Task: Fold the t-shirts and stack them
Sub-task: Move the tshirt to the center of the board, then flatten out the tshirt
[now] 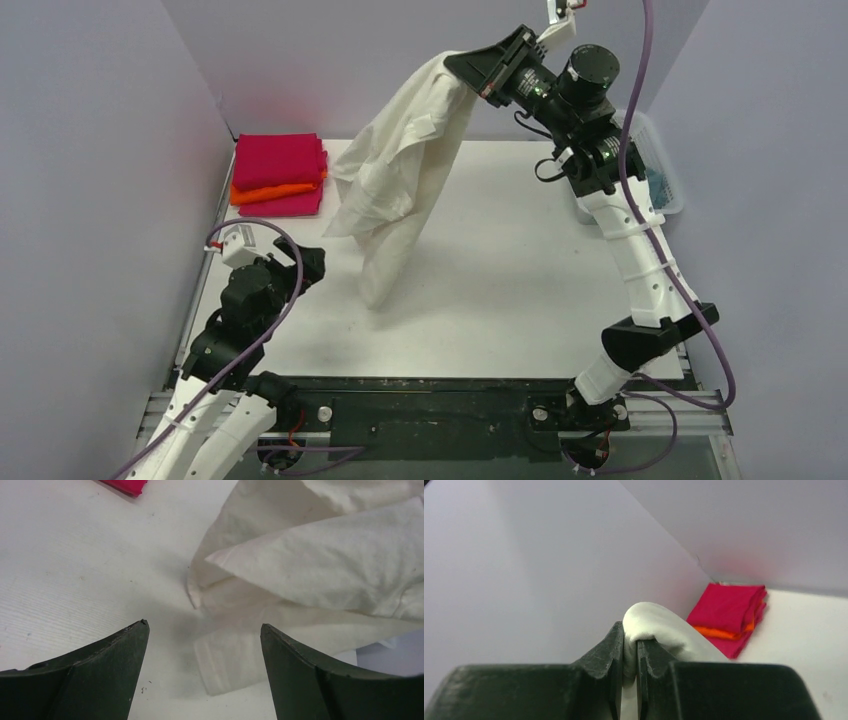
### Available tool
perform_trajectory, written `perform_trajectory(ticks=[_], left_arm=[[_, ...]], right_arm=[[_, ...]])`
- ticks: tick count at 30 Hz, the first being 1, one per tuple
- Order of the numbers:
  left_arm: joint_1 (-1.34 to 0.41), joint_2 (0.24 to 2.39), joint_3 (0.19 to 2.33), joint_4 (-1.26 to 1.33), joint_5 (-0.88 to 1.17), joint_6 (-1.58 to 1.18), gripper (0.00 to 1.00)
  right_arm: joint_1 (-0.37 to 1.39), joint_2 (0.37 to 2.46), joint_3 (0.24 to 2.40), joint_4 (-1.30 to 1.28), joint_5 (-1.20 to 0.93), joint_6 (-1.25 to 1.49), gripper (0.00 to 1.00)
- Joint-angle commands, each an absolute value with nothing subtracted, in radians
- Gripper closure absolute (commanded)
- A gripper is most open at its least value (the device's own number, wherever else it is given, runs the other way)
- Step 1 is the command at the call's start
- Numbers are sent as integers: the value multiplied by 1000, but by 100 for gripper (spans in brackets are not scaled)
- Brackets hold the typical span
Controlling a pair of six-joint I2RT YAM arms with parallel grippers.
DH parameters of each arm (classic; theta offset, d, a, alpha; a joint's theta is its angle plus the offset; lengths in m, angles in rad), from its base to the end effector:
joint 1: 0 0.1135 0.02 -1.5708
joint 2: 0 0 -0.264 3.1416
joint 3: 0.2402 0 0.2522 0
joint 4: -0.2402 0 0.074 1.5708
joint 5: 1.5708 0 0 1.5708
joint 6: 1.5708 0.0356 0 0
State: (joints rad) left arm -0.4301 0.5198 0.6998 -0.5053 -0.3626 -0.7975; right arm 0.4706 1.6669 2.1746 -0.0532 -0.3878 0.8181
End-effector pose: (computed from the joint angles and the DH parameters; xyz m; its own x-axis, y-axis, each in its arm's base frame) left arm 0.1169 -0.0397 0.3132 -0.2633 -0.6153 -0.7430 -0.1489 0.7869 -0.5989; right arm 0.2847 0.1600 0.5948 -0.2599 0.6259 -0.7354 -0.7795 0.3135 0.5423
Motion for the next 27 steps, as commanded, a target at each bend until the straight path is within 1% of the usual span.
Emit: perform_trajectory(ticks=[1, 2, 3, 4, 5, 6, 7, 8, 9, 10, 11, 12, 13, 14, 15, 16, 19, 22, 23, 24, 25, 26, 27], left_arm=[[-425, 489, 717, -553, -405, -832, 7], [-425, 480, 715, -559, -409, -835, 7], [-425, 477, 714, -562, -412, -836, 7], [-424, 470, 711, -566, -417, -838, 7], [-424, 468, 710, -567, -420, -839, 7], [-424, 470, 706, -567, -425, -839, 7], [-424, 471, 705, -567, -425, -839, 7], [-423, 482, 701, -564, -422, -840, 7], [-423, 488, 697, -560, -419, -840, 7], [-423, 507, 691, -549, -408, -846, 7], [-423, 534, 688, -535, -402, -851, 7], [-423, 549, 680, -526, -383, -859, 7], [-423, 585, 676, -498, -372, -860, 7], [-423, 604, 669, -488, -355, -868, 7], [-421, 646, 667, -469, -350, -874, 7], [-415, 667, 667, -454, -335, -877, 7], [-362, 778, 668, -370, -267, -876, 7], [-265, 873, 647, -249, -82, -864, 7], [-207, 928, 640, -184, 17, -862, 7], [-177, 957, 639, -155, 59, -859, 7], [-133, 1017, 644, -98, 129, -849, 7], [-117, 1044, 649, -71, 161, -842, 7], [-97, 1104, 668, -30, 209, -821, 7]], right_arm=[[392, 1484, 1877, 47, -483, 881, 100], [338, 1457, 1802, 32, -518, 897, 100], [307, 1402, 1645, -6, -557, 898, 100], [237, 1375, 1566, -31, -564, 894, 100], [202, 1324, 1411, -69, -558, 868, 100], [138, 1306, 1345, -97, -544, 840, 100], [107, 1285, 1257, -191, -486, 756, 96], [56, 1281, 1234, -263, -435, 703, 91], [40, 1284, 1216, -403, -274, 615, 90], [28, 1288, 1215, -510, -180, 573, 80], [30, 1295, 1222, -550, 18, 509, 72], [33, 1299, 1231, -618, 93, 492, 55], [38, 1301, 1246, -643, 209, 476, 49], [44, 1294, 1250, -670, 250, 473, 30], [64, 1276, 1246, -674, 306, 463, 18], [80, 1253, 1240, -675, 325, 456, 8], [215, 1217, 1198, -668, 353, 441, 5], [373, 1213, 1143, -609, 306, 485, 4], [465, 1220, 1130, -584, 289, 496, 4], [510, 1246, 1111, -524, 254, 519, 4], [605, 1265, 1106, -493, 237, 526, 4], [646, 1314, 1105, -426, 197, 535, 4], [725, 1343, 1111, -399, 181, 538, 4]])
